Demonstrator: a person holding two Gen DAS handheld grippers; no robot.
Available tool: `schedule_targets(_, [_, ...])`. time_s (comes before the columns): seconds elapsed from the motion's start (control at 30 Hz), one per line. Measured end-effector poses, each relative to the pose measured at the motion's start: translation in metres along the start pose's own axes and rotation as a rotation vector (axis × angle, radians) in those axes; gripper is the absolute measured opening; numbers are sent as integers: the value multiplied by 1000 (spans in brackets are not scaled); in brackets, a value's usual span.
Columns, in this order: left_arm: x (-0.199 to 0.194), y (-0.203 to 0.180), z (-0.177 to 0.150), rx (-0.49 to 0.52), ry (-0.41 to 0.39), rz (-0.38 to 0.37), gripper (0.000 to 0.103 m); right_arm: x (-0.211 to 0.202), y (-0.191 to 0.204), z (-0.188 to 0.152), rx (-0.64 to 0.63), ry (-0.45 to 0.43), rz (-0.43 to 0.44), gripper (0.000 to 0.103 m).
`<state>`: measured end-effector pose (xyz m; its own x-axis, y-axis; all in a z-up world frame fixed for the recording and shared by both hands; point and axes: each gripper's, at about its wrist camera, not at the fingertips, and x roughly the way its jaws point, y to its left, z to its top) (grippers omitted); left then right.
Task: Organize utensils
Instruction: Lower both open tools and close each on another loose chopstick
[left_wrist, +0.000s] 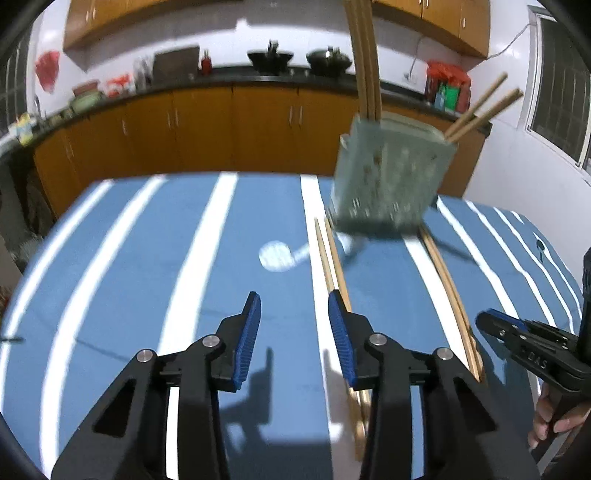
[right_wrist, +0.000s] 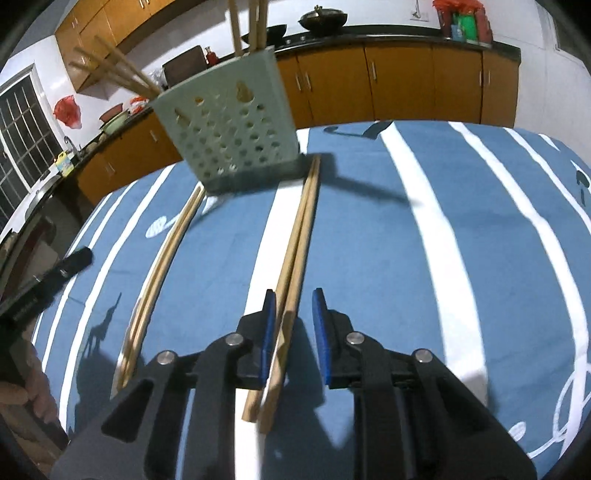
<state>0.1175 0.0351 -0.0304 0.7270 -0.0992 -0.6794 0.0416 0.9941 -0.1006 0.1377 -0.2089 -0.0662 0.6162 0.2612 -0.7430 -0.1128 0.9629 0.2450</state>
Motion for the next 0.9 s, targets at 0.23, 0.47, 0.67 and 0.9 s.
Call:
schedule_targets(0.23, [11, -1, -12, -21, 54, -27, 37, 8, 3, 0, -9, 32, -14, 17])
schedule_targets(0.47, [20, -5, -17, -35, 98, -76, 29, 10, 1, -1, -34, 15, -98, 8])
schedule_targets(0.67, [26, -14, -22, -16, 130, -110, 22, 6, -24, 2, 42, 0, -146, 8])
schedule_targets(0.9, [32, -26, -26, 31, 154, -116, 17, 6, -29, 2, 49, -2, -149, 8])
